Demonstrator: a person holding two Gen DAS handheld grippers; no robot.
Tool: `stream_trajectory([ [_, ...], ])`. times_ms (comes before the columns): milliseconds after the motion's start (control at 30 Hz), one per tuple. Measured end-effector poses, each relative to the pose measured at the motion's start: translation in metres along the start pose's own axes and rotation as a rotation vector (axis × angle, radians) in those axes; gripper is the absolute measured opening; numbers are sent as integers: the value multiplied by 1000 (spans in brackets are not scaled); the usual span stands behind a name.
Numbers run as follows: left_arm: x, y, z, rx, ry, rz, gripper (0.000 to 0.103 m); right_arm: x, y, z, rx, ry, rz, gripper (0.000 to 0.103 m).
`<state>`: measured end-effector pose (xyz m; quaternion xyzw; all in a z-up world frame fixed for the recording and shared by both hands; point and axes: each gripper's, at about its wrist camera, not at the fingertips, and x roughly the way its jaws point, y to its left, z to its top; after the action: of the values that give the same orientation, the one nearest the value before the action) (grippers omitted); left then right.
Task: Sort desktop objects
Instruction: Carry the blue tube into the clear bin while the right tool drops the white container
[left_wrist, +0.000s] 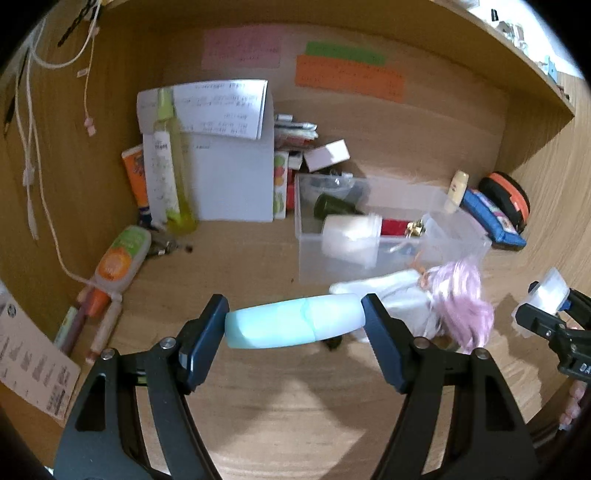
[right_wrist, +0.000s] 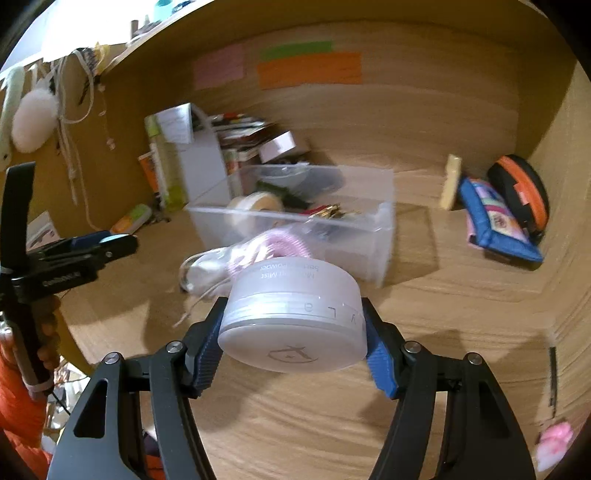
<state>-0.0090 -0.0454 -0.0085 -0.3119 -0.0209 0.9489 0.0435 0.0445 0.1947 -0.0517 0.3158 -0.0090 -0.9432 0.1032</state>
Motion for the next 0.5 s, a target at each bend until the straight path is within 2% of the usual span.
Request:
stream_trajectory([
  [500,11,-16,68,35,-30,-83,73,16,-43,67,2,-56,-16,63],
])
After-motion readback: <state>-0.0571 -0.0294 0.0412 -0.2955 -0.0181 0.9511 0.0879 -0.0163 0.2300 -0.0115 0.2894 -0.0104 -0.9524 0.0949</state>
